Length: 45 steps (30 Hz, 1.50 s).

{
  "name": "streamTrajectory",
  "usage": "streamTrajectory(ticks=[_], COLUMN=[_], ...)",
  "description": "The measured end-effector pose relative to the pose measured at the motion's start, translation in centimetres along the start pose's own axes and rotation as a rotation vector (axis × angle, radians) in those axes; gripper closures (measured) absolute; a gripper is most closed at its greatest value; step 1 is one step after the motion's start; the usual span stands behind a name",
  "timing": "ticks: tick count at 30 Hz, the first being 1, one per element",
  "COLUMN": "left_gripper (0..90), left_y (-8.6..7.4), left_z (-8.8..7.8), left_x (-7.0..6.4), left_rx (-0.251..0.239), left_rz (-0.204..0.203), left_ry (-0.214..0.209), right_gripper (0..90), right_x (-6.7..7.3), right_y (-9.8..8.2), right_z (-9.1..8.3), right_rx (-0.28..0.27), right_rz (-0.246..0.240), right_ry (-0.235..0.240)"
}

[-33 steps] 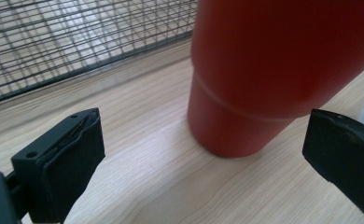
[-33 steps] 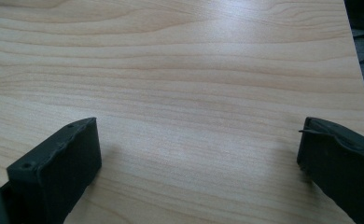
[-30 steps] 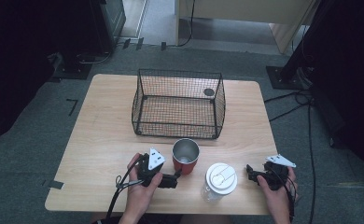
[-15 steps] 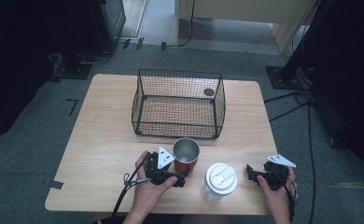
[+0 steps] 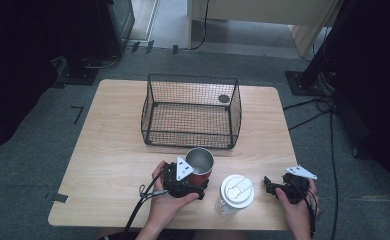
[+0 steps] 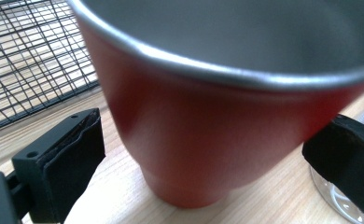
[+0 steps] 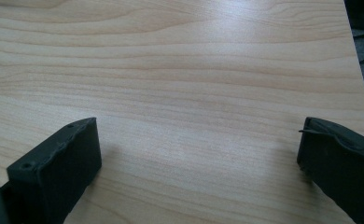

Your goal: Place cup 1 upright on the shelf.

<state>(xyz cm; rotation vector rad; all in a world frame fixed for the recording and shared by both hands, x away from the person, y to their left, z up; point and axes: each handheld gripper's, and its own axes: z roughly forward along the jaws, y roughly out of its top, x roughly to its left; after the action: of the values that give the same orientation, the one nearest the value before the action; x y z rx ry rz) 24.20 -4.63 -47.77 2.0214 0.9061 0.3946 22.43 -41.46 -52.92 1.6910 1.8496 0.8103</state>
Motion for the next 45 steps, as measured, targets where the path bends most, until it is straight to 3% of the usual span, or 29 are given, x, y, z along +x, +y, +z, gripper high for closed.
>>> streamTrajectory(ticks=[7, 8, 18, 25, 34, 38, 40, 45], left_gripper=[3.4, 4.8, 8.0, 8.5, 8.5, 8.6, 8.6, 8.5], left_y=[0.5, 0.6, 0.8, 0.9, 1.6, 1.9, 2.1, 2.4], left_z=[0.7, 0.9, 1.4, 1.1, -0.6, -1.4, -1.9, -2.5], left_x=[-0.2, -0.4, -0.2, 0.0, 1.1, 1.8, 2.1, 2.7], left_rx=[-0.003, -0.004, -0.028, -0.036, -0.101, -0.15, -0.199, -0.246], left_rz=[0.013, 0.021, 0.037, 0.013, -0.004, -0.007, 0.009, 0.009], left_ry=[0.022, 0.042, 0.039, 0.045, 0.087, 0.107, 0.136, 0.163], right_gripper=[0.0, 0.0, 0.0, 0.0, 0.0, 0.0, 0.0, 0.0], right_x=[0.0, 0.0, 0.0, 0.0, 0.0, 0.0, 0.0, 0.0], right_y=[0.0, 0.0, 0.0, 0.0, 0.0, 0.0, 0.0, 0.0], right_z=[0.0, 0.0, 0.0, 0.0, 0.0, 0.0, 0.0, 0.0], right_rx=[0.0, 0.0, 0.0, 0.0, 0.0, 0.0, 0.0, 0.0], right_rz=[0.0, 0.0, 0.0, 0.0, 0.0, 0.0, 0.0, 0.0], right_ry=[0.0, 0.0, 0.0, 0.0, 0.0, 0.0, 0.0, 0.0])
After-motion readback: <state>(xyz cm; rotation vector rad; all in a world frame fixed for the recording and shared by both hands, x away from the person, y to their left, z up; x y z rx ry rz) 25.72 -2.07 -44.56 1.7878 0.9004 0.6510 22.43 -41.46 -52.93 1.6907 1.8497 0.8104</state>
